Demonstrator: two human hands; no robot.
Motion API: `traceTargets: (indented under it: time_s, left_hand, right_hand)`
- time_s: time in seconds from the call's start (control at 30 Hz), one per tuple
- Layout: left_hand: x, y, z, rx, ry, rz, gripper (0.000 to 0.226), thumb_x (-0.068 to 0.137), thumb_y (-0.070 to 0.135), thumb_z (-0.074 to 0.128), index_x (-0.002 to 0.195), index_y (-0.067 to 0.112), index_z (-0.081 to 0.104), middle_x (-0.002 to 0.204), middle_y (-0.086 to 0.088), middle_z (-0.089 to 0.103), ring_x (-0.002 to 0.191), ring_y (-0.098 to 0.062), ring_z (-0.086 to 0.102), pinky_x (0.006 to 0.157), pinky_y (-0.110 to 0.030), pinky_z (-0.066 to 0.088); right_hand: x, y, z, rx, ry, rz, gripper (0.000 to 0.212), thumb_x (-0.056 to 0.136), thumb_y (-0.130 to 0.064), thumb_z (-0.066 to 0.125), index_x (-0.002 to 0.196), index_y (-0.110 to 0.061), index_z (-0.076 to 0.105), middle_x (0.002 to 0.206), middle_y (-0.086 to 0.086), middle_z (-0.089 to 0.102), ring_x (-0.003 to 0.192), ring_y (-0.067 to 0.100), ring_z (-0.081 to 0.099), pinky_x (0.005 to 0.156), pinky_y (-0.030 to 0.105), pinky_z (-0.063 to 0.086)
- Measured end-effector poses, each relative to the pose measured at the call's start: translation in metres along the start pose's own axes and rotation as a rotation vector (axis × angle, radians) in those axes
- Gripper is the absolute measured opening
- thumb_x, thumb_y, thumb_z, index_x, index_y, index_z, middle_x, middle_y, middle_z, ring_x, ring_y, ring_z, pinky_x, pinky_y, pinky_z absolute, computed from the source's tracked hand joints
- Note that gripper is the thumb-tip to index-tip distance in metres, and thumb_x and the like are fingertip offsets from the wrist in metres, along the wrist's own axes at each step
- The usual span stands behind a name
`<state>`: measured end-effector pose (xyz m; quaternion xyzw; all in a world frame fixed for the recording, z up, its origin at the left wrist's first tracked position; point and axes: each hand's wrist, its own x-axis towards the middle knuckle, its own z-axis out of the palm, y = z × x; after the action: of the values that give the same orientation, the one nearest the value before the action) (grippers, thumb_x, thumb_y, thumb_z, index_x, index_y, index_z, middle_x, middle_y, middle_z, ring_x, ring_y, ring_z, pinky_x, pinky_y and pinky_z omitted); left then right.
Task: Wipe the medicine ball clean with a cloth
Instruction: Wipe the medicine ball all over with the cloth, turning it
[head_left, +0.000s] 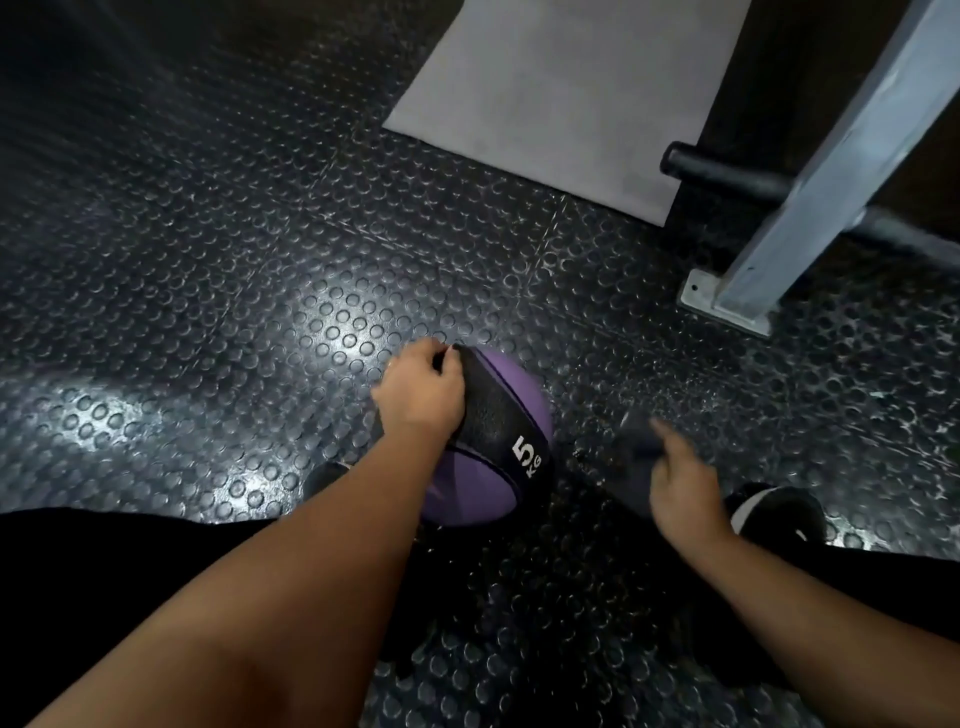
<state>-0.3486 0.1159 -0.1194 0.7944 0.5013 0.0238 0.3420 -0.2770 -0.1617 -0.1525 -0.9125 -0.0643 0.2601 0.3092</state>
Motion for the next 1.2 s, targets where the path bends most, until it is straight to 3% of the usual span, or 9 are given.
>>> traceTargets:
  time_s: [0.07,0.13,0.23,0.33,0.47,0.63,0.73,0.93,1.2]
  left_hand:
    - [-0.001,0.003,0.0,0.069,-0.054,0.124,0.025,0.1,0.043,0.046,0.105,0.029,0.067,0.104,0.006,0.068,0.098,-0.02,0.058,0.111,-0.055,0.033]
    - [-0.007,0.007,0.003,0.233,-0.042,0.236,0.027,0.101,0.044,0.044,0.107,0.031,0.067,0.111,0.01,0.066,0.114,-0.019,0.055,0.116,-0.061,0.019]
    - [-0.015,0.006,0.009,0.273,0.045,0.115,0.035,0.099,0.047,0.045,0.124,0.03,0.061,0.134,0.006,0.055,0.135,-0.023,0.041,0.115,-0.064,0.014]
    - [-0.018,-0.006,0.012,0.206,0.005,0.019,0.041,0.1,0.042,0.043,0.133,0.022,0.057,0.141,-0.003,0.052,0.137,-0.026,0.04,0.118,-0.059,0.014]
    - [-0.022,-0.016,0.007,0.156,-0.009,0.134,0.038,0.1,0.025,0.041,0.133,0.019,0.059,0.137,-0.002,0.058,0.129,-0.023,0.05,0.121,-0.049,0.014]
    - [-0.018,-0.02,0.002,0.096,-0.004,0.166,0.057,0.087,0.032,0.028,0.127,0.013,0.063,0.128,-0.007,0.064,0.119,-0.029,0.056,0.11,-0.047,0.036]
    - [-0.028,-0.023,0.005,0.12,0.013,0.248,0.064,0.083,0.037,0.025,0.126,0.013,0.065,0.128,-0.008,0.065,0.117,-0.03,0.057,0.105,-0.041,0.042]
    - [-0.025,-0.016,0.005,0.135,0.034,0.2,0.065,0.083,0.039,0.021,0.125,0.019,0.067,0.128,-0.003,0.067,0.122,-0.024,0.057,0.114,-0.05,0.031]
    - [-0.007,-0.011,-0.007,0.037,0.047,0.06,0.053,0.089,0.031,0.024,0.117,0.019,0.068,0.11,-0.007,0.073,0.108,-0.027,0.063,0.116,-0.049,0.026]
  right_hand:
    - [0.012,-0.04,-0.012,0.103,0.1,-0.066,0.049,0.099,-0.007,0.038,0.144,-0.027,0.04,0.091,0.011,0.063,0.067,0.018,0.053,0.06,0.024,0.04]
    - [0.008,-0.079,-0.017,0.2,0.073,-0.212,0.052,0.098,-0.003,0.04,0.143,-0.028,0.042,0.115,0.0,0.06,0.094,0.013,0.058,0.084,0.023,0.047]
    - [-0.016,-0.1,0.002,0.126,-0.039,-0.509,0.06,0.093,0.005,0.038,0.145,-0.025,0.038,0.147,-0.007,0.039,0.136,0.006,0.035,0.116,0.026,0.026]
    - [-0.042,-0.1,0.047,-0.057,-0.213,-0.722,0.059,0.093,-0.005,0.032,0.15,-0.018,0.025,0.159,-0.002,0.013,0.147,0.012,0.006,0.121,0.033,0.009]
    - [-0.063,-0.11,0.083,-0.124,-0.245,-0.594,0.065,0.096,-0.012,0.032,0.153,-0.02,0.001,0.158,-0.008,-0.02,0.143,0.01,-0.023,0.118,0.038,-0.006]
    - [-0.017,-0.138,0.092,-0.117,-0.081,-0.499,0.052,0.096,-0.015,0.033,0.148,-0.015,0.029,0.158,0.004,0.021,0.146,0.019,0.014,0.119,0.038,0.014]
    - [0.052,-0.163,0.095,-0.118,-0.195,-0.244,0.036,0.1,-0.02,0.035,0.127,-0.004,0.052,0.13,0.019,0.055,0.119,0.034,0.05,0.097,0.037,0.038]
    - [0.114,-0.182,0.102,-0.261,-0.508,-0.129,0.034,0.1,-0.013,0.034,0.126,0.001,0.051,0.132,0.022,0.052,0.12,0.034,0.049,0.091,0.031,0.04]
    - [0.001,-0.14,0.082,0.019,-0.174,-0.549,0.052,0.092,-0.013,0.036,0.144,-0.021,0.04,0.152,-0.003,0.034,0.141,0.013,0.025,0.118,0.027,0.018]
